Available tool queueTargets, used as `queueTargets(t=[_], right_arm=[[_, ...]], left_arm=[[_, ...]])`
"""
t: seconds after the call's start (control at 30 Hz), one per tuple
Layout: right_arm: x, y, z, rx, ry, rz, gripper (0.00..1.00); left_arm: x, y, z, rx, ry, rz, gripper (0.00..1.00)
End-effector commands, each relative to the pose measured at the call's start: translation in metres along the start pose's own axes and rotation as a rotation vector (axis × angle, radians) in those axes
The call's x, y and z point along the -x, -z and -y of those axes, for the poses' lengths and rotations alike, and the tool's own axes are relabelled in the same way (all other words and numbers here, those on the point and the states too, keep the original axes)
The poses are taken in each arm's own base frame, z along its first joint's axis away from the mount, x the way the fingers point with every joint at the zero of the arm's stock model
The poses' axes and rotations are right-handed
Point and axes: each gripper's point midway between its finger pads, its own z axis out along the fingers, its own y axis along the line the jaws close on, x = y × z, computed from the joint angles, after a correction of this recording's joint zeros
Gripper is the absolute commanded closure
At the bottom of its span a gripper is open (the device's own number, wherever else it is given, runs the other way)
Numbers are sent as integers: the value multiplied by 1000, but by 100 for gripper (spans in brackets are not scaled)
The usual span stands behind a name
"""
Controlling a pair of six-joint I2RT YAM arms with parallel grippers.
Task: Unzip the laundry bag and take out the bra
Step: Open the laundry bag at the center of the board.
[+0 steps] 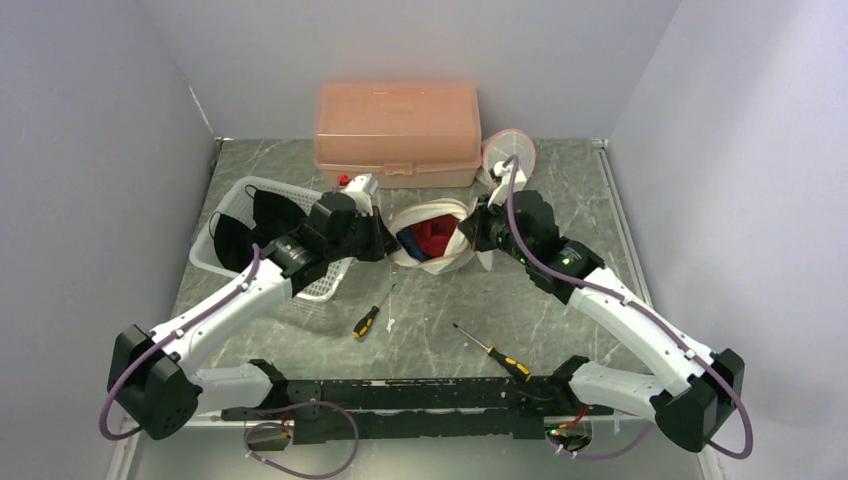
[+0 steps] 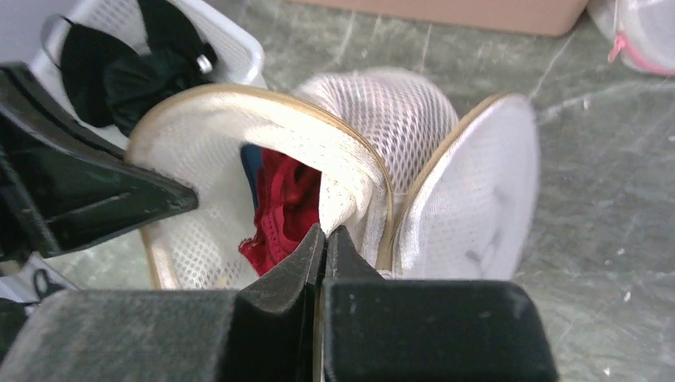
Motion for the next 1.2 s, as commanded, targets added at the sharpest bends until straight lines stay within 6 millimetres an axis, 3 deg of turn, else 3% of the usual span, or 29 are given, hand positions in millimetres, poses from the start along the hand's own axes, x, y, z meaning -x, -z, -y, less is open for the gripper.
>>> queueTargets(t=[0.0, 0.17, 0.43, 0.47, 0.67, 0.77, 0.87, 1.03, 1.17], right_arm=[[-69, -16, 31, -97, 61, -176, 100], [-122, -26, 52, -152, 42, -228, 100], [-141, -23, 53, -165, 64, -233, 100], [-143, -24, 52, -161, 69, -235, 100], [-152, -26, 48, -156, 57, -256, 100], [-147, -26, 43, -139, 46, -244, 99], [-142, -25, 40, -130, 44, -236, 87], [-141, -25, 39, -128, 37, -231, 61], [-146, -25, 42, -138, 31, -233, 48]], left_arm=[[-7, -13, -14, 41, 53, 70, 97], [-24, -14, -45, 129, 79, 108, 97], [-41, -11, -43, 125, 76, 57, 97], [-43, -9, -43, 126, 72, 42, 92], [-23, 18, -31, 125, -50, 93, 38], [-7, 32, -20, 107, -94, 126, 33], [0, 35, -2, 47, -102, 110, 34], [-17, 4, 22, -8, -43, -21, 42], [-32, -22, 22, 18, 49, -76, 44]])
